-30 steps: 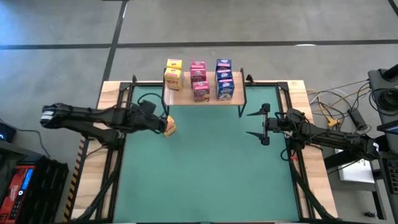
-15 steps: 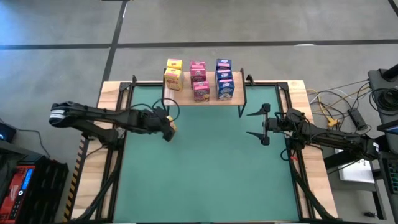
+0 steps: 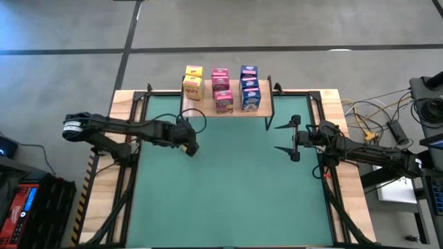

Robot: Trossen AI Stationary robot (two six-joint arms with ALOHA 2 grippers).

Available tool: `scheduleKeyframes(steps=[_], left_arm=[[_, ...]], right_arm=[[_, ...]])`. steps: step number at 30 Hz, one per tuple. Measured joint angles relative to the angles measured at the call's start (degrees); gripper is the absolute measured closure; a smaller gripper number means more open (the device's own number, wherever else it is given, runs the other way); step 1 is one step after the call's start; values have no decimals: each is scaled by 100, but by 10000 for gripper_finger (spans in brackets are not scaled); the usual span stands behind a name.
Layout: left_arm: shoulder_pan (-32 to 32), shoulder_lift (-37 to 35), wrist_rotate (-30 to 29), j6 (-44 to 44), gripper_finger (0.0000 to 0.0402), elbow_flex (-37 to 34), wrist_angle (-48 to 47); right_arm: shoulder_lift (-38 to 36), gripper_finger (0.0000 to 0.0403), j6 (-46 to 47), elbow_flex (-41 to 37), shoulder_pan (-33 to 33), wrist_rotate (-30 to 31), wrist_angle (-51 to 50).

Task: Stack cereal on shelf
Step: Put the yellow cereal box on the shelf

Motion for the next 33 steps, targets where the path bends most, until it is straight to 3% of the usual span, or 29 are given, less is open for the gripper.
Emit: scheduleKeyframes(steps=[6, 26, 33], left_arm=[[78, 208, 238, 176, 40, 0, 41], [183, 327, 219, 317, 223, 0, 198], [183, 327, 11, 207, 241, 0, 205]], right_arm=[[1, 44, 0, 0, 1, 0, 0], [-1, 44, 0, 0, 0, 0, 0], [0, 44, -1, 0, 1, 0, 0]])
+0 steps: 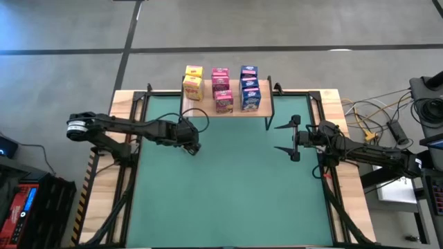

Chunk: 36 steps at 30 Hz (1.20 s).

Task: Stack cereal on shelf
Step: Put the yellow cereal box on the shelf

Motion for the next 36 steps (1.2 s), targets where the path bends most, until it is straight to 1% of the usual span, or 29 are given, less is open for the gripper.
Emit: scheduleKeyframes(steps=[5, 7, 10, 13, 15, 22, 24, 28, 32, 36], left_arm=[[-2, 0, -86, -803, 241, 0, -15], [-2, 0, -88, -858, 241, 0, 19], [-12, 0, -51, -432, 241, 0, 163], [-30, 0, 176, -91, 241, 2, 206], [-31, 0, 265, -44, 241, 10, 203], [-28, 0, 266, -119, 241, 128, 212], [-28, 0, 266, 142, 241, 216, 190], [-28, 0, 266, 951, 241, 638, 21], [-19, 0, 258, 1242, 241, 1237, -579], [-21, -2, 113, 1462, 241, 1853, -1167]], right_arm=[[1, 44, 1, 0, -1, 0, 0], [-1, 44, 0, 0, -1, 0, 0], [1, 44, 0, 0, -1, 0, 0], [1, 44, 1, 0, -1, 0, 0], [1, 44, 1, 0, -1, 0, 0], [1, 44, 1, 0, -1, 0, 2], [-1, 44, 1, 0, -1, 0, 2], [1, 44, -1, 0, 1, 0, 2], [-1, 44, 1, 0, -1, 0, 2], [-1, 44, -1, 0, 0, 0, 1]])
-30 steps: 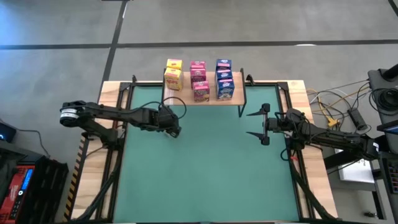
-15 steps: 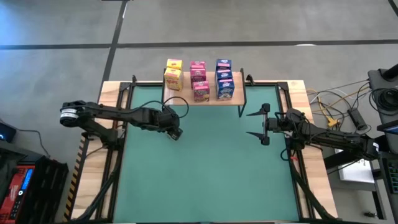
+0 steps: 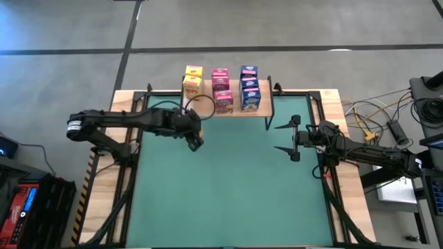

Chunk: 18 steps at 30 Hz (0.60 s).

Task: Stack cereal on shelf
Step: Put the yellow cereal box on the shelf

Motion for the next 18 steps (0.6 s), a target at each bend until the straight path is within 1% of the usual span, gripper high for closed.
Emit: scheduleKeyframes(steps=[3, 6, 9, 13, 18], left_arm=[[0, 0, -2, 470, 241, 376, -107], [19, -2, -49, 1120, 241, 606, -123], [80, -2, -292, 1704, 241, 733, -121], [262, -2, -564, 1986, 241, 815, -160], [494, -2, -425, 2350, 239, 868, -125]], right_arm=[[1, 44, 1, 0, 0, 0, 1], [2, 44, 1, 0, 0, 0, 1], [2, 44, 1, 0, 0, 0, 1], [0, 44, 1, 0, 0, 0, 1], [0, 44, -1, 0, 1, 0, 1]])
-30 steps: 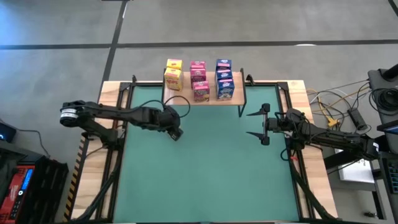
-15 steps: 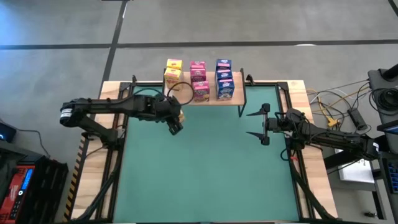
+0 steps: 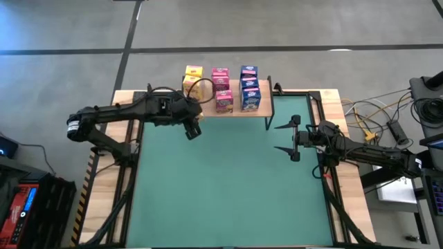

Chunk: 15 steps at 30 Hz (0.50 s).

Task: Stack cereal on shelf
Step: Put the yellow cereal box on the shelf

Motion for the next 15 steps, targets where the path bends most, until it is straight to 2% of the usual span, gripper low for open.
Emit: scheduleKeyframes(steps=[9, 15], left_arm=[[364, 0, 101, 468, 205, 48, 22], [414, 2, 293, 801, 198, 117, -47]], right_arm=[[0, 44, 2, 0, 0, 0, 0], [1, 44, 1, 0, -1, 0, 0]])
